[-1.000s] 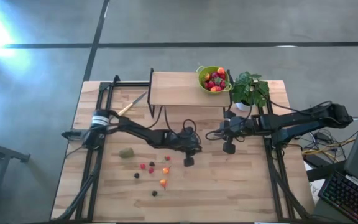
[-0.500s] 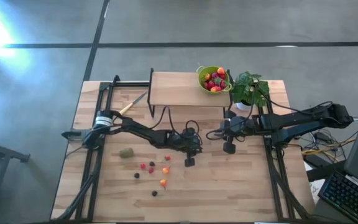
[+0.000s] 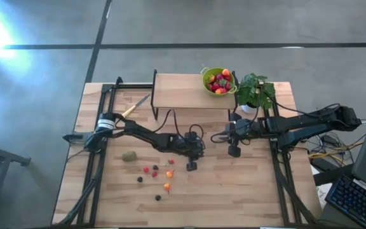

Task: Build produce basket
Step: Move the blueberry to the center of the table

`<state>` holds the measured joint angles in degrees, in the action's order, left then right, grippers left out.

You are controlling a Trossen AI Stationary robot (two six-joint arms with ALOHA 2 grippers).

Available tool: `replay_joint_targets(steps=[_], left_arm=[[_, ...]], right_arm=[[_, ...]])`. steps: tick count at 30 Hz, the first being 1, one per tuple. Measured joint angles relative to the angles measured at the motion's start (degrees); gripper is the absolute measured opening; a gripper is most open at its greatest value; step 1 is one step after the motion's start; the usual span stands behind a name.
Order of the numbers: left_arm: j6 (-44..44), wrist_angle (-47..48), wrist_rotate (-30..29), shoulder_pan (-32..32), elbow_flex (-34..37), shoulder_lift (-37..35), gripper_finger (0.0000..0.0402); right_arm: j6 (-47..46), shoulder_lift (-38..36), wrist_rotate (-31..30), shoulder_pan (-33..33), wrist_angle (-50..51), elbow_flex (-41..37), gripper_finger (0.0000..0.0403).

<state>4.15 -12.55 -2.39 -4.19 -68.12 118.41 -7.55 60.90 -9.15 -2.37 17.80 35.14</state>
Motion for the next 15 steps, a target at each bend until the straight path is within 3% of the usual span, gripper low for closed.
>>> replay_joint_targets(steps=[5,15], left_arm=[[0.1,-0.4,0.0,0.0,0.0,0.0,0.0085],[-1.9,3.1,0.0,0.1,-0.1,-1.8,0.0198]], right_arm=[[0.0,0.0,0.0,0.0,0.0,0.0,0.0089],[0.2,0.0,0.0,0.0,-0.8,0.0,0.0055]])
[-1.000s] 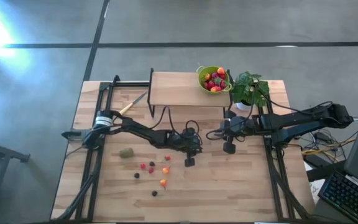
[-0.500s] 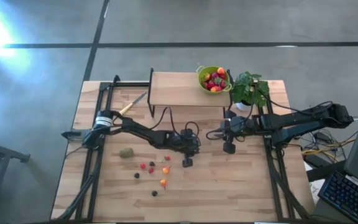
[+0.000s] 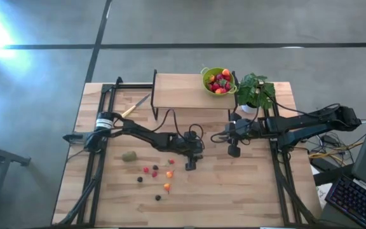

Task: Build produce basket
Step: Move the blueberry to the center of the table, then put the blueberry into the green basket

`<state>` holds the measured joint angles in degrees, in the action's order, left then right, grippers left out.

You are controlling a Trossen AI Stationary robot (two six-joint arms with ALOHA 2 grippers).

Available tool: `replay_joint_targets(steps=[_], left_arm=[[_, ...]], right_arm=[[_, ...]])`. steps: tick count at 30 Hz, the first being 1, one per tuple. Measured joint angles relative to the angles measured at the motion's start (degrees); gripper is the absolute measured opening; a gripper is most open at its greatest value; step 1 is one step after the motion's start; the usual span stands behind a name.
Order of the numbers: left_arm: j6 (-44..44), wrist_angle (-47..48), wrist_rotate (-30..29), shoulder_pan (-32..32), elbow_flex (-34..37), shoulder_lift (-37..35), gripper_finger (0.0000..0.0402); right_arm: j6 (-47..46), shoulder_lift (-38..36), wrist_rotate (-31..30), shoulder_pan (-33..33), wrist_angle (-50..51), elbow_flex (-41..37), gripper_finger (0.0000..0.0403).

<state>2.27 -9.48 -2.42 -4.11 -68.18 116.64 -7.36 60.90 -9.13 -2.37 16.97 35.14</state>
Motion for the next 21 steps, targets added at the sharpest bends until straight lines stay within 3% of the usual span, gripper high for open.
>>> replay_joint_targets(steps=[7,11,16,21], left_arm=[[-1.7,6.9,0.0,0.3,0.0,-6.1,0.0212],[-2.4,11.0,-1.3,0.6,1.8,-11.1,0.0211],[-1.6,8.9,-5.9,1.3,8.0,-18.5,0.0211],[-0.7,0.2,-10.3,1.5,17.0,-27.0,0.0211]], right_arm=[[0.0,0.0,0.4,0.0,-3.5,0.0,0.0043],[-0.2,0.3,3.8,-0.1,-6.8,0.0,0.0050],[-0.2,0.3,6.4,-1.7,-10.0,-0.5,0.0066],[-1.8,1.6,6.1,-4.4,-12.7,-1.0,0.0086]])
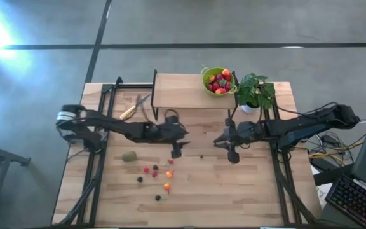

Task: Build produce basket
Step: Put the blueberry into the green basket

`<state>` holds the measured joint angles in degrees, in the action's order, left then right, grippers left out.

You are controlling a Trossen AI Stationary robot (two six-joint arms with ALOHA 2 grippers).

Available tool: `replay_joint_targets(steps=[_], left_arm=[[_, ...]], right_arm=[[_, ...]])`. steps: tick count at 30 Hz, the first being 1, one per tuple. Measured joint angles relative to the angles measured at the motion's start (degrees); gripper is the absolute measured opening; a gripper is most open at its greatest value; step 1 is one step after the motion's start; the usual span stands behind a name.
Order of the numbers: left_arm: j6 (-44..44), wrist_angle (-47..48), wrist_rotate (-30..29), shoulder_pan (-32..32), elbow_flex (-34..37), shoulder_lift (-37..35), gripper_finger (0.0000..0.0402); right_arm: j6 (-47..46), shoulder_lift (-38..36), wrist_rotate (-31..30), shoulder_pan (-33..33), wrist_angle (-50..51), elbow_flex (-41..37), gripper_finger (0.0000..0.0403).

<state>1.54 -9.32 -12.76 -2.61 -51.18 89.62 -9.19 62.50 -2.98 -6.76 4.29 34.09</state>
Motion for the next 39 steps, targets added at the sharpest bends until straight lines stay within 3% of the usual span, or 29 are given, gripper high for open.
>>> replay_joint_targets(steps=[6,20,28,39], left_arm=[[0.0,-8.8,-2.5,0.2,9.9,-9.9,0.0211],[3.2,-9.5,-3.0,0.2,22.0,-27.5,0.0211],[5.0,-9.7,-3.0,0.2,23.8,-30.1,0.0210],[6.6,-10.0,-3.0,0.2,24.2,-29.5,0.0210]], right_arm=[[-1.7,6.7,-0.1,-3.5,-4.3,-0.2,0.0121],[-4.1,20.6,-5.8,-6.1,-13.4,1.2,0.0201],[-7.4,26.8,-6.2,-6.1,-18.2,1.2,0.0216],[-10.2,34.8,-6.4,-5.9,-23.8,1.2,0.0194]])
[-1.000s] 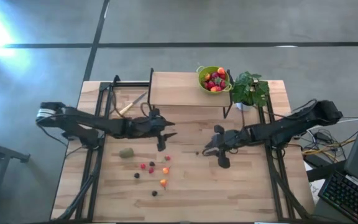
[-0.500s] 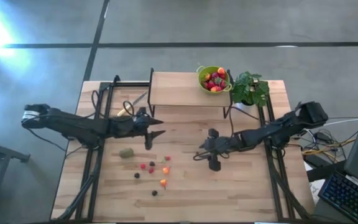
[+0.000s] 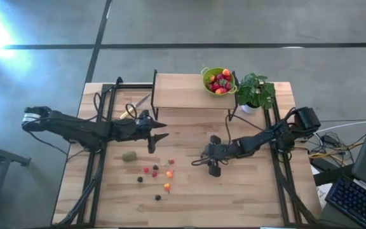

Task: Build produce basket
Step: Put the blueberry into the green basket

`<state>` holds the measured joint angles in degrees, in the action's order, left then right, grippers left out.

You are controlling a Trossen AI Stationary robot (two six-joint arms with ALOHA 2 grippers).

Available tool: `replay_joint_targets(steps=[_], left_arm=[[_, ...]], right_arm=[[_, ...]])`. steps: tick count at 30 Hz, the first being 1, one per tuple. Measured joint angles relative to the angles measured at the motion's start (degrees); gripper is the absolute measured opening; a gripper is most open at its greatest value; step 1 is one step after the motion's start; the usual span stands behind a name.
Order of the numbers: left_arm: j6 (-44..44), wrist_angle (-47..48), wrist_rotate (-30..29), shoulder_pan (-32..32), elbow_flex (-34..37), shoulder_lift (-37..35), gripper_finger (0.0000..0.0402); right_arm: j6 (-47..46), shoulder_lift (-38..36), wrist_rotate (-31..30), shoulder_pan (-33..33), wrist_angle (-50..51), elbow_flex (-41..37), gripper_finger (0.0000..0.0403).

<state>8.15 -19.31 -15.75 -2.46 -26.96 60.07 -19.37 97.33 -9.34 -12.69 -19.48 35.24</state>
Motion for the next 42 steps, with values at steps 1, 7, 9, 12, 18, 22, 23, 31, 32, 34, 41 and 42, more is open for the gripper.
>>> replay_joint_targets(steps=[1,7,9,12,18,22,23,31,32,34,41,42], left_arm=[[0.3,0.0,0.0,0.0,0.0,0.0,0.0210],[1.0,0.0,0.0,0.0,0.0,0.0,0.0210],[1.1,0.0,0.0,0.0,0.0,0.0,0.0210],[1.1,0.0,0.0,0.0,0.0,0.0,0.0210],[1.1,0.0,0.0,0.0,0.0,0.0,0.0210],[1.1,0.1,0.0,0.0,0.0,0.0,0.0210],[1.1,0.0,0.0,0.0,0.0,0.0,0.0210],[1.1,0.1,0.0,0.0,0.0,0.0,0.0210],[1.1,0.1,0.0,0.0,0.0,0.0,0.0210],[1.1,0.1,0.0,0.0,0.0,0.0,0.0210],[1.1,0.1,0.0,0.0,0.0,0.0,0.0210],[1.1,0.1,0.0,0.0,0.0,0.0,0.0210]], right_arm=[[-0.2,0.4,-0.1,0.0,0.1,0.0,0.0192],[-0.2,2.7,-1.8,0.0,-1.2,-0.1,0.0182],[-0.2,3.1,-2.7,0.0,-1.7,-0.1,0.0179],[-0.2,3.8,-3.1,0.0,-2.3,-0.1,0.0175],[-0.2,4.4,-4.6,-0.1,-2.6,0.0,0.0157],[-0.2,4.4,-4.8,-0.1,-2.6,0.0,0.0136],[-0.2,4.4,-4.8,-0.1,-2.5,-0.1,0.0130],[-0.2,4.4,-4.9,0.0,-2.4,0.0,0.0074],[-0.2,4.4,-5.0,0.0,-2.4,0.0,0.0068],[-0.2,4.4,-5.0,0.0,-2.4,-0.1,0.0059],[-0.2,4.4,-4.9,0.0,-2.4,0.0,0.0067],[-0.2,4.4,-4.9,0.0,-2.4,-0.1,0.0072]])
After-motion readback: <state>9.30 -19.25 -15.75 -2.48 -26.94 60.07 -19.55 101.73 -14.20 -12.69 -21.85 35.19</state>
